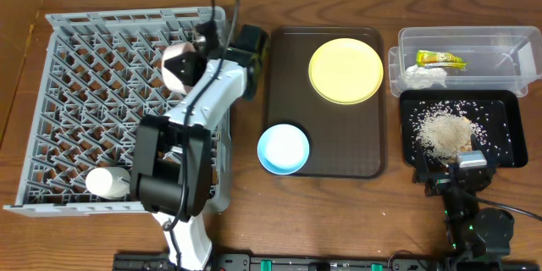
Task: Sort waste into correct bins and load items into the dishwasher
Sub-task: 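Carry the pink bowl left and stand it in the dish rack, then grasp the light-blue bowl rim with the left gripper and lift it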
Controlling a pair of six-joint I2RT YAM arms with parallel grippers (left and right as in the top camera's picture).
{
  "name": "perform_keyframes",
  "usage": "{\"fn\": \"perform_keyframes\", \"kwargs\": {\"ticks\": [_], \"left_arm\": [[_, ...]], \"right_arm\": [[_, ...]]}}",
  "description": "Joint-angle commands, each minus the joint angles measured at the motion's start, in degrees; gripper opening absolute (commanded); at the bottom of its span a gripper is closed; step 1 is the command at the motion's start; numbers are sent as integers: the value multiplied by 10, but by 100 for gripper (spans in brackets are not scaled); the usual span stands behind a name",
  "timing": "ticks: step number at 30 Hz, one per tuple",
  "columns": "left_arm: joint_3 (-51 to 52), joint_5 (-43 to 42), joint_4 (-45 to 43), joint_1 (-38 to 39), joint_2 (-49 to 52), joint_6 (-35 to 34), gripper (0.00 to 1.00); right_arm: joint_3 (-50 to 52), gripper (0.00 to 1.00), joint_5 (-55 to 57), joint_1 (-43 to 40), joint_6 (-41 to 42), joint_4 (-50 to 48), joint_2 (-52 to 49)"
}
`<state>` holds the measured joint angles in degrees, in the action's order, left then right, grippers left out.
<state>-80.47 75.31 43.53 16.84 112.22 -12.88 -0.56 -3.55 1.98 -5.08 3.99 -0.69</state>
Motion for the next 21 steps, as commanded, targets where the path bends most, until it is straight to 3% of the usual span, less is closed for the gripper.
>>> {"fn": "perform_keyframes", "kwargs": {"ticks": [1, 3, 6, 10, 16, 21], "left_arm": [[5, 6, 10, 34, 11, 8, 28], [5, 1, 15, 52, 11, 8, 42], [1, -40, 37, 97, -2, 7, 54], [-3, -194, 65, 152, -42, -7, 57], [-3, -524, 100, 196, -134, -79, 57], [-3, -613, 153, 173, -166, -125, 56]], "right_arm": [[2, 99, 3, -5, -6, 0, 3], [2, 99, 3, -5, -6, 0, 3], [2, 99, 3, -5, -6, 0, 3], [2, 99, 3, -5, -6, 0, 3], [2, 99, 3, -5, -6, 0, 3], [2, 99, 3, -5, -6, 0, 3]]}}
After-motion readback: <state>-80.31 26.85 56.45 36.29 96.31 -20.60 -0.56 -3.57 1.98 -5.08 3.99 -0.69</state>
